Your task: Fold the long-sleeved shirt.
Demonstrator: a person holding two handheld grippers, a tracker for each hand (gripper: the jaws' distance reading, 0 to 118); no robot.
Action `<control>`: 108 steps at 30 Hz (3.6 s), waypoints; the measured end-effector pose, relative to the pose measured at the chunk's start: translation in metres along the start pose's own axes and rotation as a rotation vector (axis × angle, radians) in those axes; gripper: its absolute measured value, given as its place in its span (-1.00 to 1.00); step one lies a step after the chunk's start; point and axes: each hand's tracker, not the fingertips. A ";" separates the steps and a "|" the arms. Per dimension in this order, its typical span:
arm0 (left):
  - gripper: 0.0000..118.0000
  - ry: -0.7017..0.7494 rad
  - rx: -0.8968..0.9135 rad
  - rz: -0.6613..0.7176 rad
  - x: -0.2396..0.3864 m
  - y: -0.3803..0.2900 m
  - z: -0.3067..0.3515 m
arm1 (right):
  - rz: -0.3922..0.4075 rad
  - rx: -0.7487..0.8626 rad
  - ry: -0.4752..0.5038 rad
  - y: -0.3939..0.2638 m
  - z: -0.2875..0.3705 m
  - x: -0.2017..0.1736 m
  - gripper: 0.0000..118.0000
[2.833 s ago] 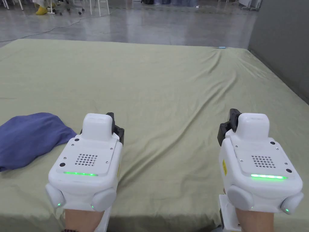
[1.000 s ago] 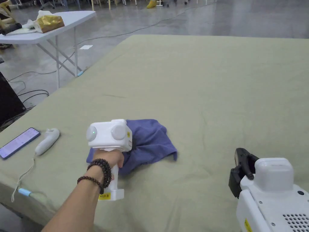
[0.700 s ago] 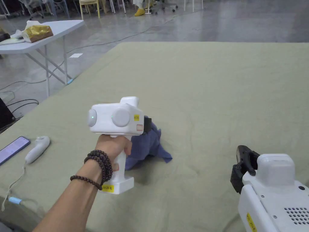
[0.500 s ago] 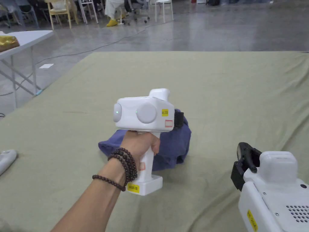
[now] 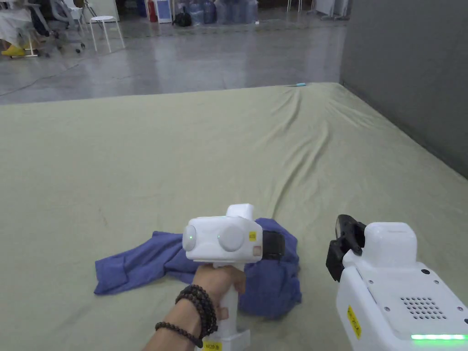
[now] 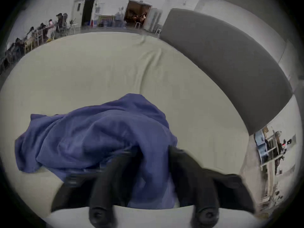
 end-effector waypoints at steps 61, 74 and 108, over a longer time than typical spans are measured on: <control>-0.88 0.208 0.005 -0.004 -0.134 0.001 0.031 | 0.180 -0.760 0.069 -0.119 -0.176 -0.033 -0.16; -0.88 0.147 0.254 -0.028 -0.131 0.057 0.139 | -0.006 -0.398 0.209 0.067 -0.156 -0.014 -1.00; -0.88 0.313 0.259 -0.034 -0.165 0.176 0.134 | -0.036 -0.349 0.257 0.164 -0.294 -0.045 -1.00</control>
